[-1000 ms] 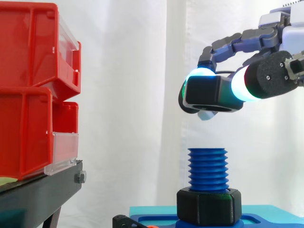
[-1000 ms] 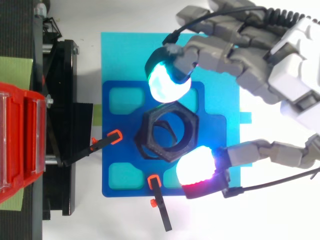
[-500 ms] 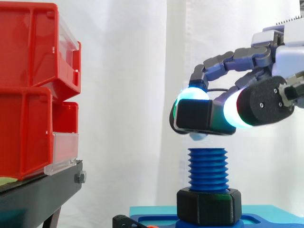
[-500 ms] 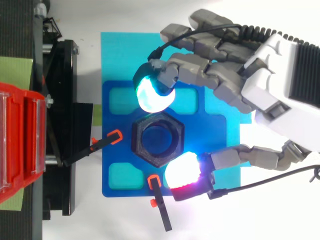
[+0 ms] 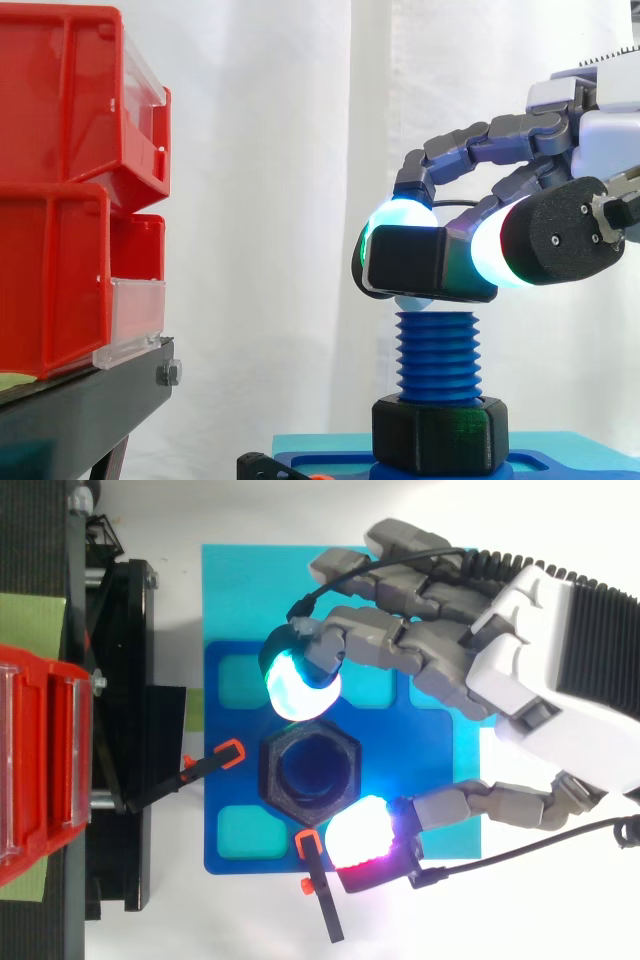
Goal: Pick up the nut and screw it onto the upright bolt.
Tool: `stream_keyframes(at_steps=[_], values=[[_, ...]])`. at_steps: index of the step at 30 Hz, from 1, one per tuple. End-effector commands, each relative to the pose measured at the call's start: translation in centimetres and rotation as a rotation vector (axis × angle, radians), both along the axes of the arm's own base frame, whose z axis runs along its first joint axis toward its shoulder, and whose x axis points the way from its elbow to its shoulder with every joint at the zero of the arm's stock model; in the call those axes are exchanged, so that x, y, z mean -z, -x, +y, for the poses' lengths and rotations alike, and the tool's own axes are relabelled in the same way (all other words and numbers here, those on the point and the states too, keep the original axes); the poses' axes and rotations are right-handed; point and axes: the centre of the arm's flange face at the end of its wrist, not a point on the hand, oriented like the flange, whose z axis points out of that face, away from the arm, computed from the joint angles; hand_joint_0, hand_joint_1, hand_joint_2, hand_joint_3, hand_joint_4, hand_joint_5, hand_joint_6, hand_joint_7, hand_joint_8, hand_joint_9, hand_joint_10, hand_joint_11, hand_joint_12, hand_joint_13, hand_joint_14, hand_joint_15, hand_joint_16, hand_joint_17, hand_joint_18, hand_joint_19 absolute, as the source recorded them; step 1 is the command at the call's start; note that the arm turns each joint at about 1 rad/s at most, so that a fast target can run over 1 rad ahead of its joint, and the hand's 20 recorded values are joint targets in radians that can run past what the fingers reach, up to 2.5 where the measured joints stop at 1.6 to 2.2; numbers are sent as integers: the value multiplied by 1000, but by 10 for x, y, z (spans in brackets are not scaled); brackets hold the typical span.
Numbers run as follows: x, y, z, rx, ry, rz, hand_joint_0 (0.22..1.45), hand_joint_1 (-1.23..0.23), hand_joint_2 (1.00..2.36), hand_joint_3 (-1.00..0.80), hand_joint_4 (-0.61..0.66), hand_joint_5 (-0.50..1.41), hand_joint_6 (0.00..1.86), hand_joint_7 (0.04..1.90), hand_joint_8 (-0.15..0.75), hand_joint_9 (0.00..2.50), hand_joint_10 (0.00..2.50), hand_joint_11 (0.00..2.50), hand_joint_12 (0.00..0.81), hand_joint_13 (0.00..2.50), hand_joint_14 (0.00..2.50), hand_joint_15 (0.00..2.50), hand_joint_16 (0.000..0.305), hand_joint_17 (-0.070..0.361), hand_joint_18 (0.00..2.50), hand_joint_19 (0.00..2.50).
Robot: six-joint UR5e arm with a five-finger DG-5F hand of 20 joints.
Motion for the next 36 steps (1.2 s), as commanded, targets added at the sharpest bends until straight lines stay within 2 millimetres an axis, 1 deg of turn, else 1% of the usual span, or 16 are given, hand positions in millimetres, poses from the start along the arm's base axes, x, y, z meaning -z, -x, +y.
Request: stream_keyframes(at_steps=[1, 14, 15, 22, 36], values=[[0, 0, 0, -2, 0, 0, 526, -761, 1000, -500, 178, -135, 528, 1300, 273, 702, 10, 300, 307, 481, 0, 15, 34, 75, 253, 0], [1, 1, 2, -7, -5, 3, 527, -755, 1000, -500, 167, -134, 526, 1302, 273, 701, 10, 289, 308, 487, 0, 17, 34, 75, 258, 0], [3, 1, -1, -4, -7, 8, 527, -755, 1000, -500, 170, -134, 526, 1302, 273, 704, 10, 294, 308, 487, 0, 16, 33, 75, 257, 0], [2, 0, -6, -29, -5, 8, 526, -754, 1000, -500, 172, -133, 526, 1301, 276, 708, 12, 301, 308, 491, 0, 17, 33, 75, 255, 0], [3, 0, -6, -32, -3, 12, 527, -751, 1000, -500, 176, -133, 525, 1303, 275, 707, 10, 302, 309, 493, 2, 20, 33, 75, 256, 0]])
